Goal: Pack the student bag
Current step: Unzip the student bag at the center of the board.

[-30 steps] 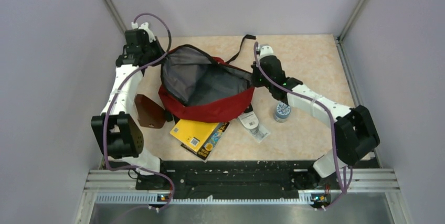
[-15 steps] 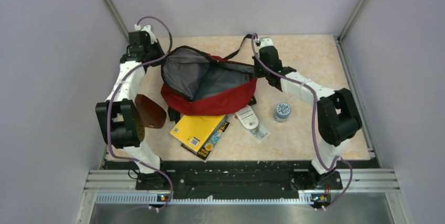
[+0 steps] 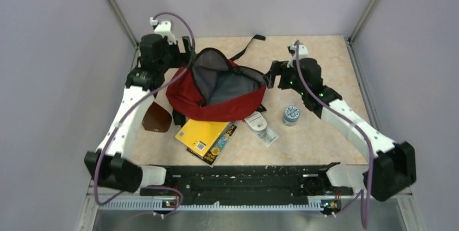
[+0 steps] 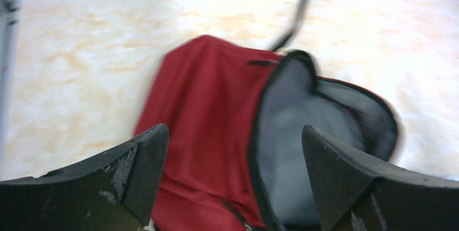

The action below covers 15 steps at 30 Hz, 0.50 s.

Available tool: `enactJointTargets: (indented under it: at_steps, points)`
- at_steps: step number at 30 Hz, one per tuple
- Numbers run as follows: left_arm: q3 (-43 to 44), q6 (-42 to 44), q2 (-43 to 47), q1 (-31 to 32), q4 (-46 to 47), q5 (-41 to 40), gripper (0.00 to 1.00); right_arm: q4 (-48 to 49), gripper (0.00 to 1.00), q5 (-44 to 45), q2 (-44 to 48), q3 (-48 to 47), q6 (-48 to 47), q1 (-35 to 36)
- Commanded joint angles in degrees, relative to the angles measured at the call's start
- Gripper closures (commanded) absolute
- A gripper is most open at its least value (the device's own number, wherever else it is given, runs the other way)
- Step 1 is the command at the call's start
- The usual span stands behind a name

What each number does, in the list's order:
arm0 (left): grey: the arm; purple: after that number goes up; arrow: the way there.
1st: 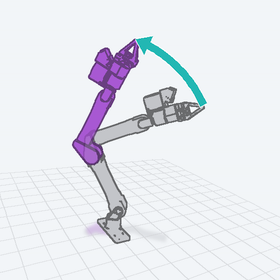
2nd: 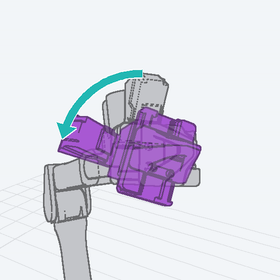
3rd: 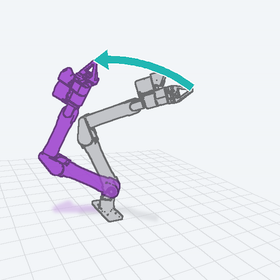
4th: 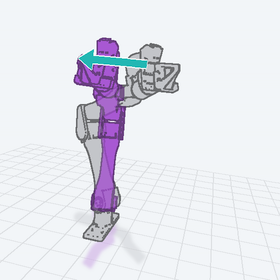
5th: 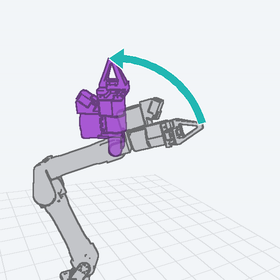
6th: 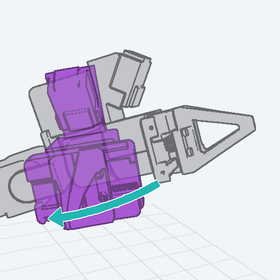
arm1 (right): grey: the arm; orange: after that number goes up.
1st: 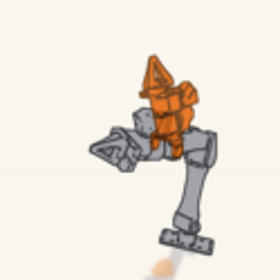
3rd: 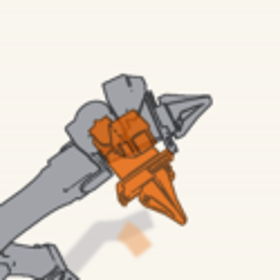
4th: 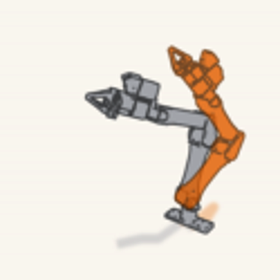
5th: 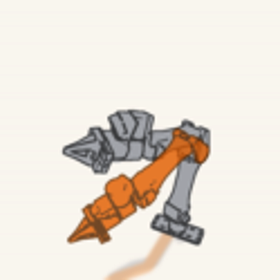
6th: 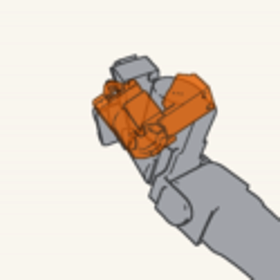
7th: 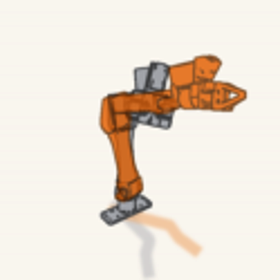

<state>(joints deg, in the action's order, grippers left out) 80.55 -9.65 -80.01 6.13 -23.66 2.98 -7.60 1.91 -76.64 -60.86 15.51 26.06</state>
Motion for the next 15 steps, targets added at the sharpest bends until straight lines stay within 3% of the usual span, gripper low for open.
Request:
enactJointTargets:
  at_steps: [1, 7, 11, 15]
  points:
    - [-8.23, -4.07, 11.41, 6.33, -0.27, -3.37, 0.03, 6.26, 0.14, -9.31, 11.14, 10.98, 10.28, 0.41]
    - [-28.54, -12.13, 24.54, 15.81, 0.93, -2.2, 0.04, 7.24, 0.14, -6.82, 19.38, 19.85, 15.01, 8.26]
    - [-41.09, -18.52, 30.21, 16.97, 3.03, -0.28, 0.03, 9.18, 0.14, -3.54, 21.55, 24.13, 17.7, 15.3]
    - [-46.37, -20.39, 31.45, 16.98, 3.07, -3.3, 0.02, 12.93, 0.14, -2.09, 20.51, 27.86, 20.85, 20.65]
